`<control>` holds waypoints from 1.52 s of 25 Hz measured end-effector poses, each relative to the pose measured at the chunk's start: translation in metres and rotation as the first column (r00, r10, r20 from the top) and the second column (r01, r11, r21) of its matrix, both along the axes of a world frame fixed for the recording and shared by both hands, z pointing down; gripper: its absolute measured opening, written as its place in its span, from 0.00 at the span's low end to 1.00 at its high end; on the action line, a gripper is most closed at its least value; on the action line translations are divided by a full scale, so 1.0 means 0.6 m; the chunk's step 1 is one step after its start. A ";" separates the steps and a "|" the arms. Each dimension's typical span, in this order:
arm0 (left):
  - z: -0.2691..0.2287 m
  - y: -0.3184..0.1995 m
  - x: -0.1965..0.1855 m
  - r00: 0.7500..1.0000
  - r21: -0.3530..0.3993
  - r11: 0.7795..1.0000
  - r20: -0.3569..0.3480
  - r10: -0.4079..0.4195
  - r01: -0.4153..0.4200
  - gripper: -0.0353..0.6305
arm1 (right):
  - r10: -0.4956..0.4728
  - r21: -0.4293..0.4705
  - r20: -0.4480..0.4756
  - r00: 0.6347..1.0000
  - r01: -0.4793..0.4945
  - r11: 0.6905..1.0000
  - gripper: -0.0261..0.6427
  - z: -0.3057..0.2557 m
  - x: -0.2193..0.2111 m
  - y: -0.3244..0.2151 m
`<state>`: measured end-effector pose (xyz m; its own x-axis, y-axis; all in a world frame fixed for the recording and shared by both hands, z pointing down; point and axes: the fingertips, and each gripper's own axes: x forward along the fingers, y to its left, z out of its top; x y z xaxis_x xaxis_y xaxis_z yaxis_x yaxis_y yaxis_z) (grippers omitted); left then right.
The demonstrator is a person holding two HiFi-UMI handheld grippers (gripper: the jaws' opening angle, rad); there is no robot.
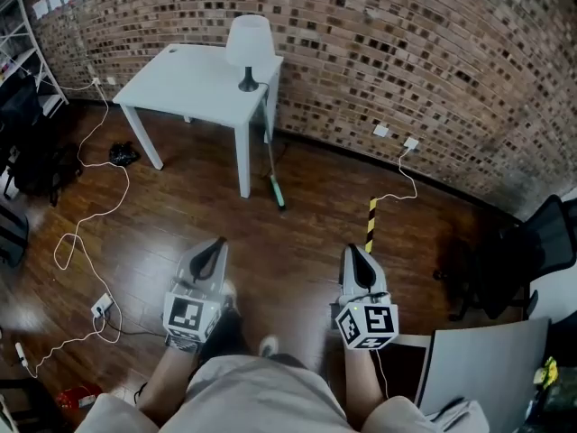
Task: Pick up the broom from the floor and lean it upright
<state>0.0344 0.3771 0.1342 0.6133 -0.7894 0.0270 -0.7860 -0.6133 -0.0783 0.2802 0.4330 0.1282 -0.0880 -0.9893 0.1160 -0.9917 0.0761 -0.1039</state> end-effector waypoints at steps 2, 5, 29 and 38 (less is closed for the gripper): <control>-0.004 0.017 -0.008 1.000 -0.007 1.000 -0.004 -0.013 0.013 0.05 | 0.000 0.005 0.013 1.000 -0.001 1.000 0.06 -0.007 -0.002 0.023; -0.010 0.032 -0.017 1.000 -0.015 1.000 0.001 -0.027 0.027 0.05 | 0.010 0.010 0.045 0.999 -0.010 1.000 0.06 -0.010 -0.002 0.045; 0.002 0.041 -0.090 1.000 -0.035 0.999 0.026 0.010 -0.009 0.05 | -0.007 -0.031 -0.038 0.999 0.006 1.000 0.06 -0.002 -0.122 0.052; 0.006 0.036 -0.094 0.999 -0.035 0.999 0.036 0.028 -0.027 0.05 | -0.022 -0.046 -0.062 0.998 0.019 0.999 0.06 0.009 -0.144 0.044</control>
<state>-0.0218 0.3988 0.1380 0.6329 -0.7704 0.0766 -0.7657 -0.6375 -0.0852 0.1940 0.4593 0.1339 -0.0993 -0.9810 0.1667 -0.9946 0.0929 -0.0461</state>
